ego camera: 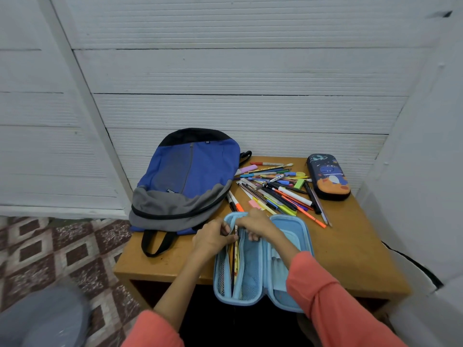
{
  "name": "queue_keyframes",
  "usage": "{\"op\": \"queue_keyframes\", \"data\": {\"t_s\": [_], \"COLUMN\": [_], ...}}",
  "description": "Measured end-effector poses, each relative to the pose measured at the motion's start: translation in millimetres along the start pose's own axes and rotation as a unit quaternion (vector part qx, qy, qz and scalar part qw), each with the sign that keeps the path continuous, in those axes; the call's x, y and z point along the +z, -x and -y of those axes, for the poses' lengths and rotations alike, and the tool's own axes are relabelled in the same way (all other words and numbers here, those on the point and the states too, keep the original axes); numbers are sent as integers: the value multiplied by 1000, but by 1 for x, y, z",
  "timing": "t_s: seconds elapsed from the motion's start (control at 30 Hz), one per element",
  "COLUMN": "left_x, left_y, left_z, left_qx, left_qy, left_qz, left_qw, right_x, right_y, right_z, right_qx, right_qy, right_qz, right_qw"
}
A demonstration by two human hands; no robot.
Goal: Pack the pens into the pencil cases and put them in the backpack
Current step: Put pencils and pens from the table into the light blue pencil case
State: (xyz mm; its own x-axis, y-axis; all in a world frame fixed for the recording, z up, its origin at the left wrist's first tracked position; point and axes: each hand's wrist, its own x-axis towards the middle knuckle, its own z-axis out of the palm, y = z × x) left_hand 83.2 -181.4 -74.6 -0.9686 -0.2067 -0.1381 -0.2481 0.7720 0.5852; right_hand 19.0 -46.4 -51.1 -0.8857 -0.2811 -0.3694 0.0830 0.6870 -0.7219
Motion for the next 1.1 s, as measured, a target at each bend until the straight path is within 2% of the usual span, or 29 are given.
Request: {"op": "queue_keyframes", "data": {"t_s": [0.07,0.13,0.47,0.73,0.97,1.1], "left_x": [1,3,2,3,0,-7], "left_y": [0,1,1,-2,-6,-8], "left_z": [-1,-4,-12,-13,-12,-9], "left_qx": [-1,-1,-16,-23,-22,-18], "left_qy": [-4,-12,-77,-72,-71,-45], "left_qz": [-11,-23,-33,-15,13,39], "left_qw": [1000,1000,996,997,997,998], "right_x": [-4,-5,-4,-4,-4,-24], "right_y": [1,2,-4,-3,-5,-8], "right_z": [-1,-1,-5,-6,-7,-7], "right_qx": [26,34,43,37,30,21], "right_qy": [-89,-120,-149,-162,-130,-169], "right_qz": [1,2,16,18,37,58], "right_qw": [996,992,988,986,990,984]}}
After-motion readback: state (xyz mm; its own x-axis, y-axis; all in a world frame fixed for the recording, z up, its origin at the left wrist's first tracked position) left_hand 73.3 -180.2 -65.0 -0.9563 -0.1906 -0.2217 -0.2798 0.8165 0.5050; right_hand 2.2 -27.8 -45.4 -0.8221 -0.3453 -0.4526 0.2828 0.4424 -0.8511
